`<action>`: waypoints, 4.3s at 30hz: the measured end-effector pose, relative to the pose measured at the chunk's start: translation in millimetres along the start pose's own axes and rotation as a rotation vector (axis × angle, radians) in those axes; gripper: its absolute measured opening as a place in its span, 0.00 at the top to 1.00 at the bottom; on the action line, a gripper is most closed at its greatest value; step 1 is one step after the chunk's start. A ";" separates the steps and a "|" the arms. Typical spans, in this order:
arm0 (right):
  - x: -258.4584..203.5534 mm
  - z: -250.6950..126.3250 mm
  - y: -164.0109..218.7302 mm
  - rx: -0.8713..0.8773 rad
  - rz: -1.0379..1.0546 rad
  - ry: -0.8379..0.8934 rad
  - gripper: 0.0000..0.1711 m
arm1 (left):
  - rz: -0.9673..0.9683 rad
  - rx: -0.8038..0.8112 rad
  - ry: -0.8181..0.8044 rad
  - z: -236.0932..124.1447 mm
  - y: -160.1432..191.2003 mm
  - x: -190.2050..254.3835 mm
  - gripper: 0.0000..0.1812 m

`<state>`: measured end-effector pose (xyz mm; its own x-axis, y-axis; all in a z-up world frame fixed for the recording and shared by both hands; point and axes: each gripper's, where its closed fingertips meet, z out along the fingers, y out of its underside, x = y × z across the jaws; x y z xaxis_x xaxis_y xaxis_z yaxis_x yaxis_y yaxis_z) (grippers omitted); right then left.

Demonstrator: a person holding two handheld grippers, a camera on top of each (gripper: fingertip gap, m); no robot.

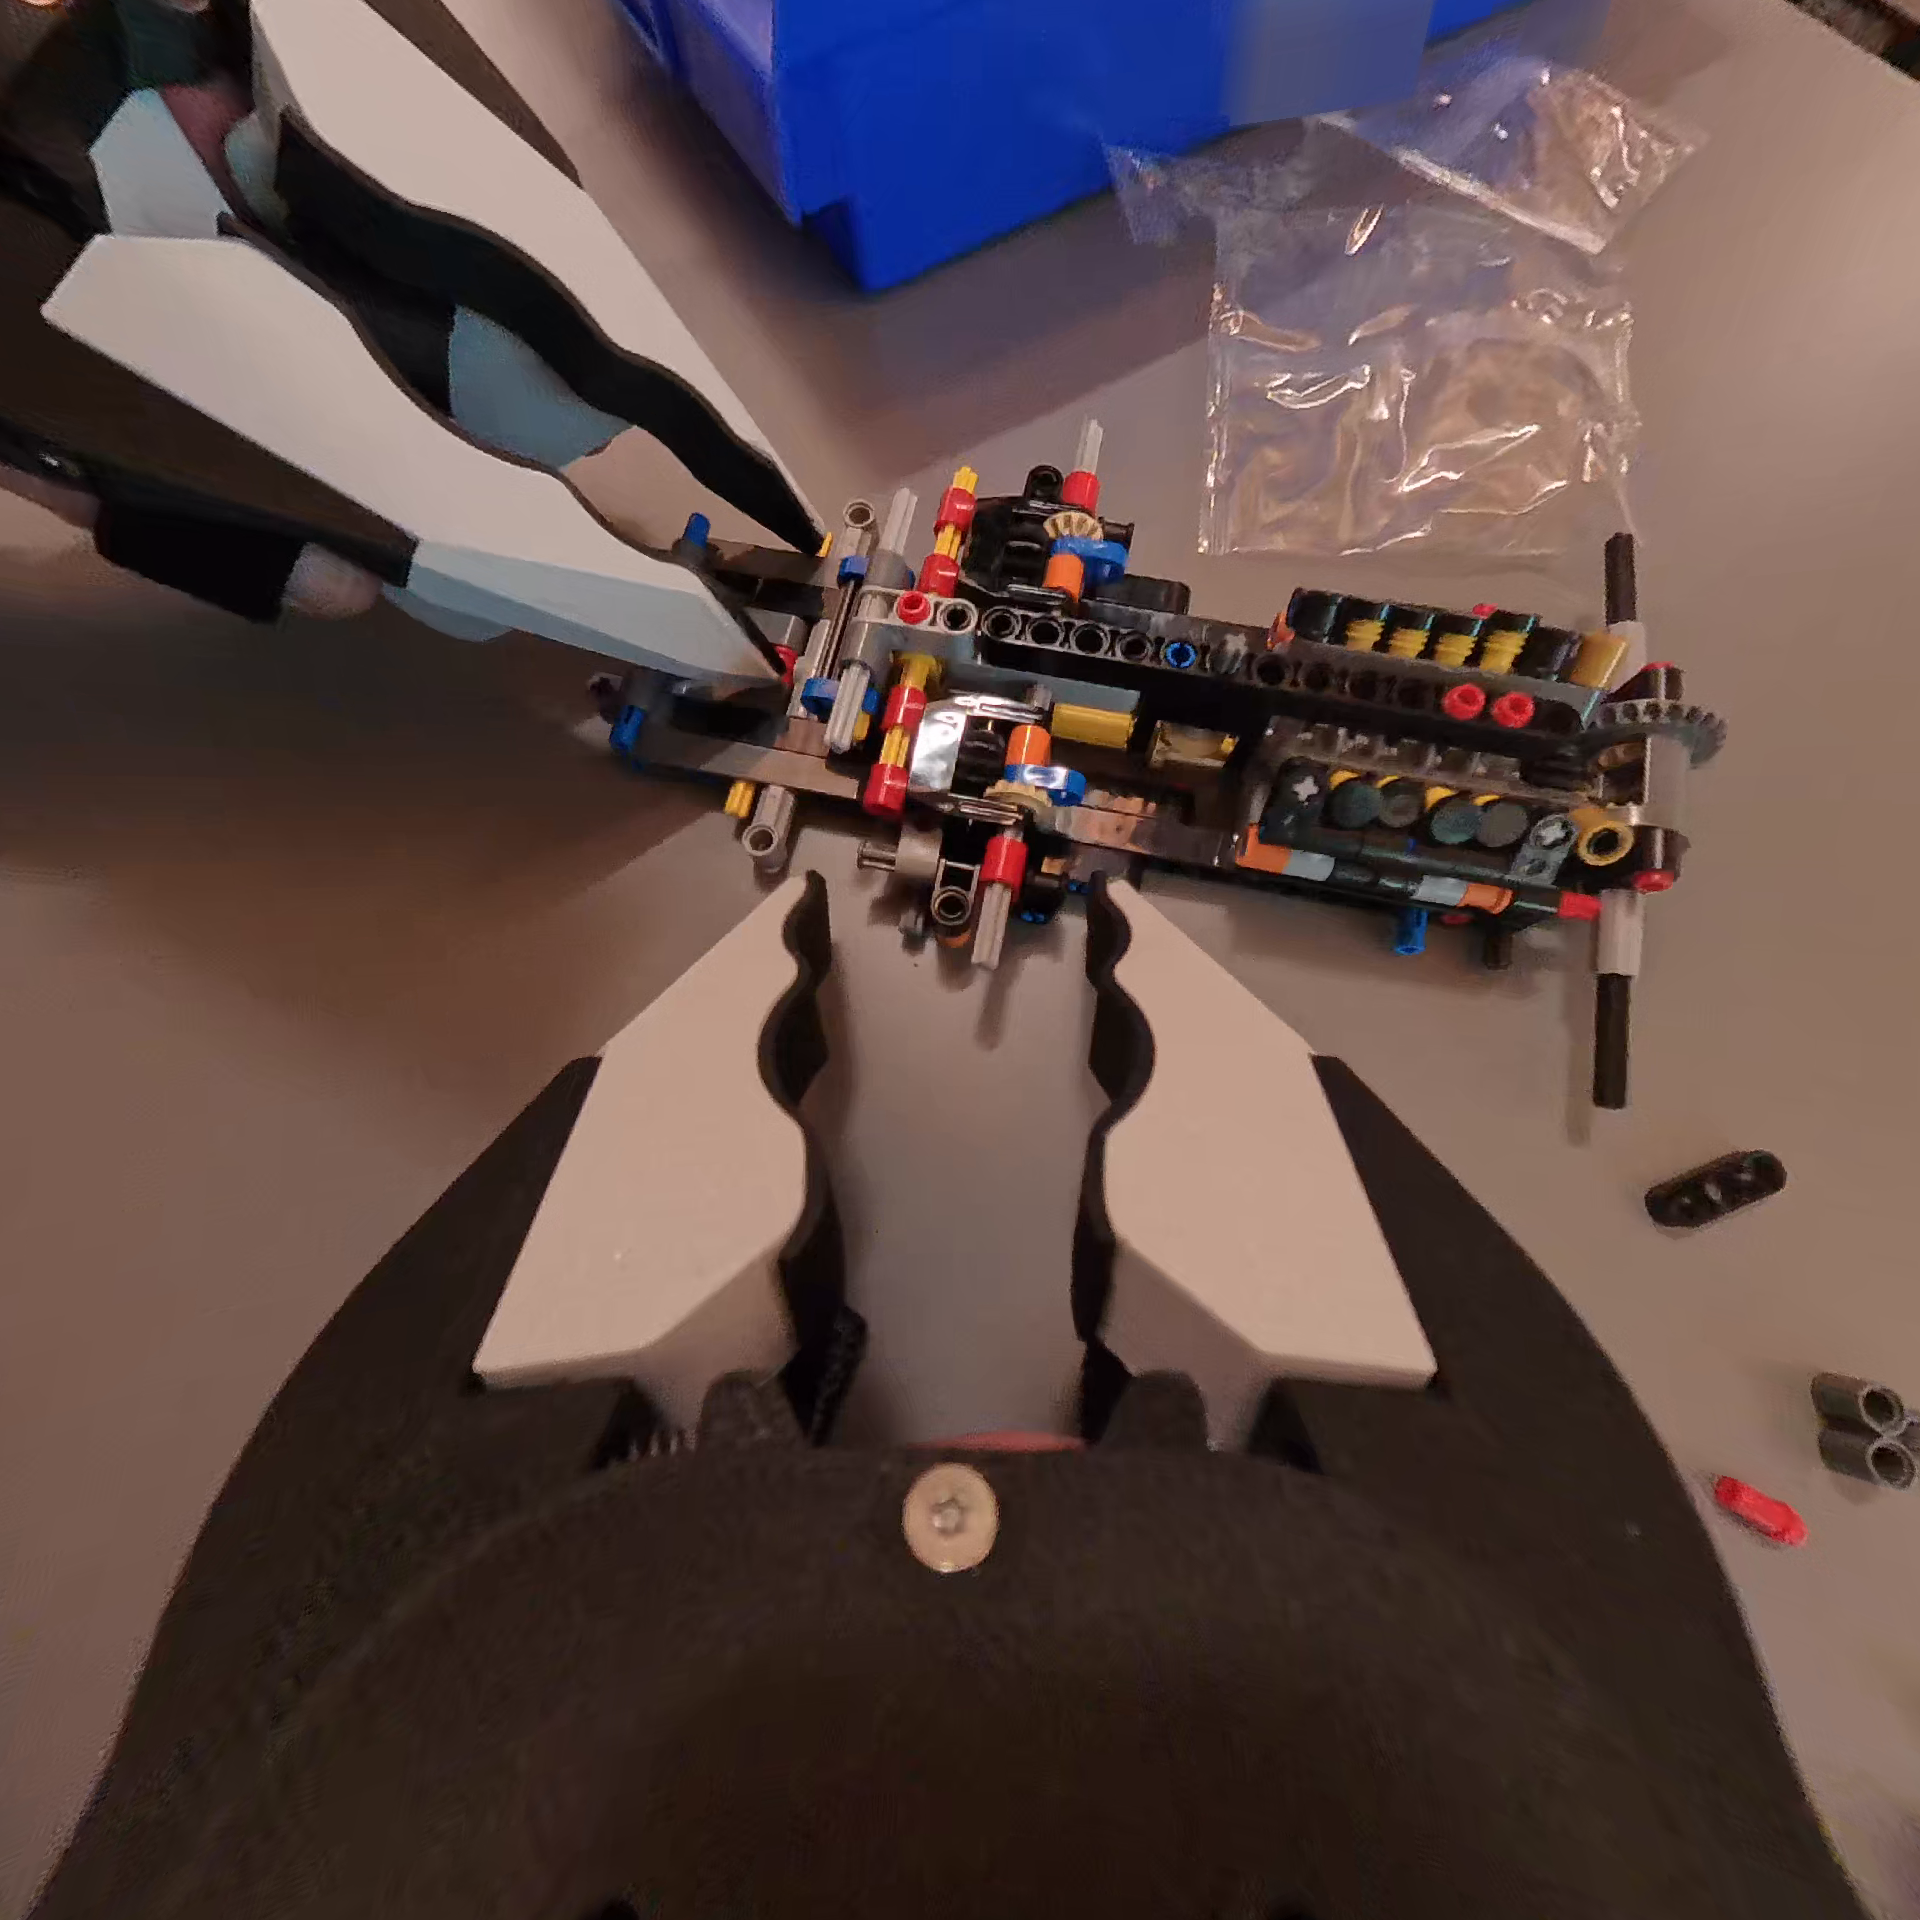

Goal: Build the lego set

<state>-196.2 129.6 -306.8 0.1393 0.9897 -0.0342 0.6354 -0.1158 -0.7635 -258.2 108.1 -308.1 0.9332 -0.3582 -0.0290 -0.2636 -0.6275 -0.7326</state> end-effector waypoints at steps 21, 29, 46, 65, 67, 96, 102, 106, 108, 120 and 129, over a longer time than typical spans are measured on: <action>-0.3 2.3 5.0 -0.008 0.064 0.070 0.70 | 0.095 0.037 -0.111 2.4 -1.6 19.0 0.97; 5.3 1.5 4.0 0.002 0.074 0.088 0.77 | 0.114 0.035 -0.101 3.1 -1.5 21.9 0.99; 6.3 4.1 8.5 -0.036 -0.067 0.029 0.78 | 0.125 0.036 -0.091 3.7 -1.6 24.1 1.00; 9.8 1.0 8.1 -0.017 -0.099 -0.014 0.82 | 0.134 0.043 -0.086 3.0 -2.3 25.9 0.96; 10.5 -0.7 7.4 -0.011 -0.084 -0.028 0.82 | 0.139 0.050 -0.088 2.1 -3.3 26.3 0.92; 27.3 -42.0 22.1 -0.047 -0.124 -0.076 0.86 | -0.054 0.114 0.041 -29.2 -8.2 -8.5 0.81; 17.3 -32.8 25.2 -0.072 -0.151 -0.054 0.84 | 0.019 0.069 0.140 -8.8 -11.5 4.7 0.71; 19.5 -27.0 23.2 -0.070 -0.152 -0.028 0.90 | -0.062 0.058 0.286 -1.3 -10.8 17.9 0.68; 16.9 -26.4 22.8 -0.072 -0.171 -0.028 0.93 | -0.053 0.066 0.302 -0.2 -13.7 21.3 0.68; -7.4 -32.1 23.4 -0.086 -0.075 0.100 0.99 | 0.093 -0.005 0.450 9.5 -16.6 25.3 0.61; 3.7 -65.0 9.1 -0.002 -0.091 0.131 0.86 | 0.118 -0.017 0.381 -8.9 -12.5 11.2 0.62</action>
<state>-140.6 126.8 -271.9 0.1790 0.9765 0.1200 0.6515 -0.0263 -0.7582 -246.7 105.8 -293.2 0.7395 -0.6574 0.1446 -0.3704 -0.5767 -0.7282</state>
